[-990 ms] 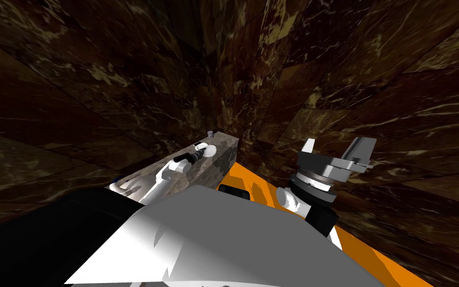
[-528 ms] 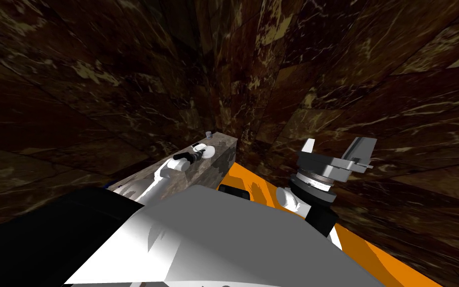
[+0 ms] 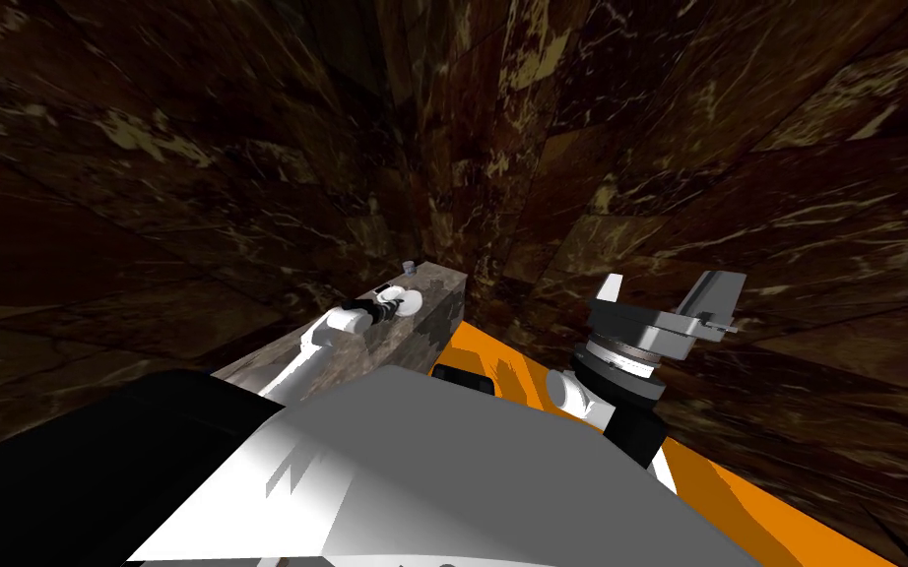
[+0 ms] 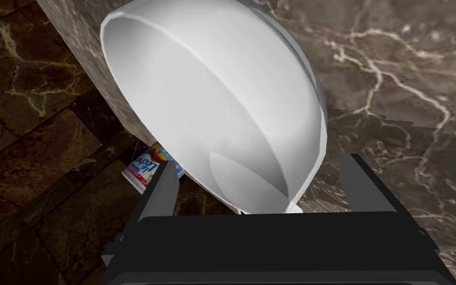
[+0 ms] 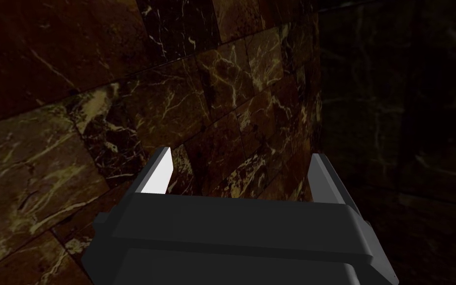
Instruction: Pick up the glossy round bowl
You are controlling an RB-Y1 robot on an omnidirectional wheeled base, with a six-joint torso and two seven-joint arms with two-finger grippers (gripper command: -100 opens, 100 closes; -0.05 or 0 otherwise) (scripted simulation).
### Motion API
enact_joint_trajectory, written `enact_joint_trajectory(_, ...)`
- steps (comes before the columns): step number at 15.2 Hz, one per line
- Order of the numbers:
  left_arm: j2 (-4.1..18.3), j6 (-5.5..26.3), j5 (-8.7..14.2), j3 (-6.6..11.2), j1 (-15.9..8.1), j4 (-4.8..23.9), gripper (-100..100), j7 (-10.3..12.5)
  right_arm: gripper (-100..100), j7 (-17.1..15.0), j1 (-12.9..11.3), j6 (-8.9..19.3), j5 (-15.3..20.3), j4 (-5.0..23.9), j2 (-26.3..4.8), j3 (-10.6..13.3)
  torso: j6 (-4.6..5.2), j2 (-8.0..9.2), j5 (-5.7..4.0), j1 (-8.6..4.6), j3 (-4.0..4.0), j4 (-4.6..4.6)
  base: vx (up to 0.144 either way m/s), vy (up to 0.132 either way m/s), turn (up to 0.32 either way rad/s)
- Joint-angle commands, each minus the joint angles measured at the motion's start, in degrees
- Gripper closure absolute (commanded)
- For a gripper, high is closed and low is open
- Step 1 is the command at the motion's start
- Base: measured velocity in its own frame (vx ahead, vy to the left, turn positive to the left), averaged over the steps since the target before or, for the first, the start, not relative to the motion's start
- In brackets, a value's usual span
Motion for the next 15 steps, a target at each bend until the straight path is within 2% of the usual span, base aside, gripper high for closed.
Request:
enact_joint_trajectory(1, 0.4, 2.9, 0.5, 0.2, -0.1, 0.2, -100, -0.1, 0, 0.0, 0.0, 0.0, 0.0, 0.0, 0.0, 0.0, 0.0, 0.0, 0.0, 0.0, 0.0, 0.0, 0.019, 0.011, -0.043)
enact_joint_trajectory(2, 0.4, 3.2, 0.5, 0.2, -0.1, 0.2, -100, -0.1, 0, 0.0, 0.0, 0.0, 0.0, 0.0, 0.0, 0.0, -0.02, 0.01, 0.0, 0.0, 0.01, 0.0, 0.011, 0.007, -0.002)
enact_joint_trajectory(3, 1.5, 5.1, 2.0, 0.8, -0.6, 0.6, -100, -0.5, 0, 0.0, 0.0, 0.0, 0.0, 0.0, 0.0, 0.0, -0.03, 0.04, 0.0, -0.01, 0.02, 0.01, 0.018, 0.008, -0.067)
enact_joint_trajectory(5, 1.5, 7.0, 2.0, 0.8, -0.6, 0.6, -100, -0.5, 0, 0.0, 0.0, 0.0, 0.0, 0.0, 0.0, 0.0, 0.0, 0.03, 0.0, 0.0, 0.02, 0.01, 0.021, 0.013, -0.068)
enact_joint_trajectory(6, 2.6, 8.5, 3.4, 1.39, -1.0, 1.0, -100, -0.9, 0, 0.0, 0.0, 0.0, 0.0, 0.0, 0.0, 0.0, -0.02, 0.03, 0.0, 0.0, 0.02, 0.01, 0.028, 0.012, -0.082)
enact_joint_trajectory(8, 2.6, 10.7, 3.4, 1.39, -1.0, 1.0, -100, -0.9, 0, 0.0, 0.0, 0.0, 0.0, 0.0, 0.0, 0.0, 0.0, -0.01, 0.0, 0.01, -0.01, 0.0, 0.026, 0.013, -0.06)
enact_joint_trajectory(9, 2.6, 10.7, 3.4, 1.39, -1.0, 1.0, -100, -0.9, 0, 0.0, 0.0, 0.0, 0.0, 0.0, 0.0, 0.0, -0.02, 0.01, 0.0, 0.0, 0.0, 0.0, 0.01, 0.007, 0.001)
enact_joint_trajectory(10, 3.6, 12.7, 4.7, 1.95, -1.4, 1.4, -100, -1.3, 0, 0.0, 0.0, 0.0, 0.0, 0.0, 0.0, 0.0, -0.02, 0.04, 0.0, -0.01, 0.02, 0.0, 0.016, 0.008, -0.058)
enact_joint_trajectory(12, 3.6, 14.2, 4.7, 1.95, -1.4, 1.4, -100, -1.3, 0, 0.0, 0.0, 0.0, 0.0, 0.0, 0.0, 0.0, -0.01, 0.02, 0.0, -0.01, 0.01, 0.0, 0.021, 0.01, -0.06)
enact_joint_trajectory(13, 4.6, 15.9, 6.0, 2.48, -1.8, 1.8, -100, -1.6, 0, 0.0, 0.0, 0.0, 0.0, 0.0, 0.0, 0.0, -0.02, 0.03, 0.0, -0.01, 0.01, 0.0, 0.026, 0.01, -0.088)
enact_joint_trajectory(15, 4.6, 17.6, 6.0, 2.48, -1.8, 1.8, -100, -1.6, 0, 0.0, 0.0, 0.0, 0.0, 0.0, 0.0, 0.0, -0.01, 0.0, 0.0, -0.01, 0.0, 0.0, 0.024, 0.012, -0.057)
